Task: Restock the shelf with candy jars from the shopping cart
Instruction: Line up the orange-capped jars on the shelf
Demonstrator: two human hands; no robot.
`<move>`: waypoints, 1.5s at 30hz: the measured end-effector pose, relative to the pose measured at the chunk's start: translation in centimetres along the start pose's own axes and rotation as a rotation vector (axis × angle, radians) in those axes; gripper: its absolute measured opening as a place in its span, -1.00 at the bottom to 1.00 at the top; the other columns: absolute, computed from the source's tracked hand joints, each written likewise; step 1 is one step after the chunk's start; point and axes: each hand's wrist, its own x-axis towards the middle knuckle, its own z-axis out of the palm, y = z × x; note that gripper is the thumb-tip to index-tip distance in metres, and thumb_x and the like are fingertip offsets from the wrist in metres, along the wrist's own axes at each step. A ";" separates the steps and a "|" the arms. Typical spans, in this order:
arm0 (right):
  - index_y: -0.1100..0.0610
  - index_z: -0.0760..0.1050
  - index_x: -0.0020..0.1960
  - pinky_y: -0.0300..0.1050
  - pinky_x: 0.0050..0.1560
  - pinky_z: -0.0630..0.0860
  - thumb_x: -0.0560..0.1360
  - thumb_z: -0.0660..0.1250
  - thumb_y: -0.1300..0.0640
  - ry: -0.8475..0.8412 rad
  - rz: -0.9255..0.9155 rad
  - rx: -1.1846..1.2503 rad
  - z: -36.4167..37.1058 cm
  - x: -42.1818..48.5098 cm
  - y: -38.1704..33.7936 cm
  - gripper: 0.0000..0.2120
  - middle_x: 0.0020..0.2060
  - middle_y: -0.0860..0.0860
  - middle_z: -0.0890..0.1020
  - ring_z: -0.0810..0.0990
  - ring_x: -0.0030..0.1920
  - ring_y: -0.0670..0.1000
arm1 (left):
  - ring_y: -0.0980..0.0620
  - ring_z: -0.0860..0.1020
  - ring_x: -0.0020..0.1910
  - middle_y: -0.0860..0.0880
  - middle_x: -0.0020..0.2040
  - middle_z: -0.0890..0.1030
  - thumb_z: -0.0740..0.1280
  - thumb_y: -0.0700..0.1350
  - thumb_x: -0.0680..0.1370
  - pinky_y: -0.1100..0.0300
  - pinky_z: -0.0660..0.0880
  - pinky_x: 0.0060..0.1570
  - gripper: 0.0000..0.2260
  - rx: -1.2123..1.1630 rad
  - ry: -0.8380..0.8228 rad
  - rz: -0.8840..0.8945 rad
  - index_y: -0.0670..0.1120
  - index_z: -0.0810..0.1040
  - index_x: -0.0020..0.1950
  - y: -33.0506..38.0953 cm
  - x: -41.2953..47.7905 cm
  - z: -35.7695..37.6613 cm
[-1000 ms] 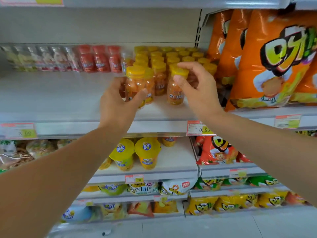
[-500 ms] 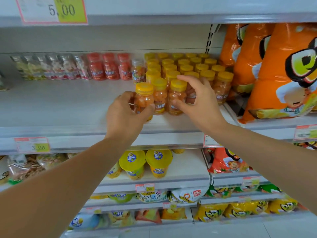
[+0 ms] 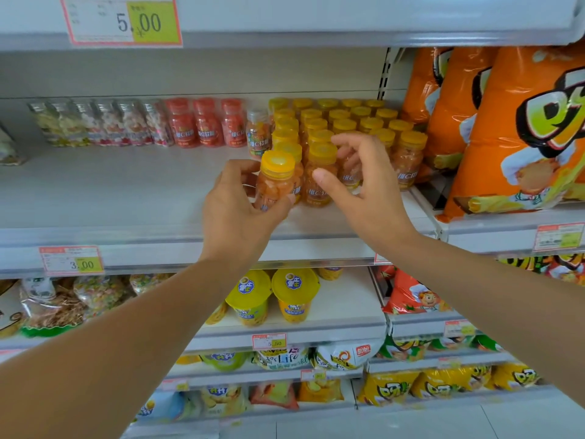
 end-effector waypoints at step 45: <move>0.12 0.42 0.28 0.06 0.07 0.54 0.36 0.52 0.15 -0.057 0.120 -0.050 -3.0 0.0 3.9 -0.47 0.07 0.03 0.57 0.56 0.04 -0.02 | -0.11 0.55 0.07 -0.08 0.22 0.38 0.44 -0.08 0.47 -0.03 0.50 -0.02 -0.54 0.264 -0.056 0.025 -0.13 0.32 0.26 0.3 -0.7 3.5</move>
